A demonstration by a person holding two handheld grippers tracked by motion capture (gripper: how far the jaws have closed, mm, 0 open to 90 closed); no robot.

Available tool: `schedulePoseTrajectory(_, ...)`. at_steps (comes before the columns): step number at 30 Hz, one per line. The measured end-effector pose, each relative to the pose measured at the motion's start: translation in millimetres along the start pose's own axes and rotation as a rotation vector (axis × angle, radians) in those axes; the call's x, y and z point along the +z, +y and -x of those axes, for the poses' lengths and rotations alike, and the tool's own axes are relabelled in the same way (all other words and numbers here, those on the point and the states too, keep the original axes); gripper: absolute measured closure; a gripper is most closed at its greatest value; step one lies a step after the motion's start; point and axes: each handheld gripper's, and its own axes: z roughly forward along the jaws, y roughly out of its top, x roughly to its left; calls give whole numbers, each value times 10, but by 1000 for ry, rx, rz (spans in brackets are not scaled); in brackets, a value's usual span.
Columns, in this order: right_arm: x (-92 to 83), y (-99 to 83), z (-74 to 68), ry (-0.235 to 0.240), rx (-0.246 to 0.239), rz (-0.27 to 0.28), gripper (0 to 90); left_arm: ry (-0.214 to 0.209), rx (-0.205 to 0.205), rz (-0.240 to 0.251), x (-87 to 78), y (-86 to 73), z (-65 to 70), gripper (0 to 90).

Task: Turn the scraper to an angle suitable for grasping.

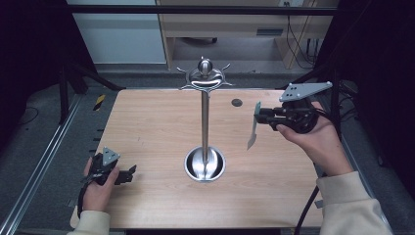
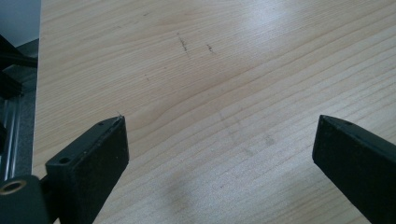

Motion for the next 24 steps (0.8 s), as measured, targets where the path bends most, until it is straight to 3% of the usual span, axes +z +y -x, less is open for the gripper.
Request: schedulePoseTrajectory(24,-44,291,-182,51,-44,57,751,-2,1,-1,-1,0,1,35)
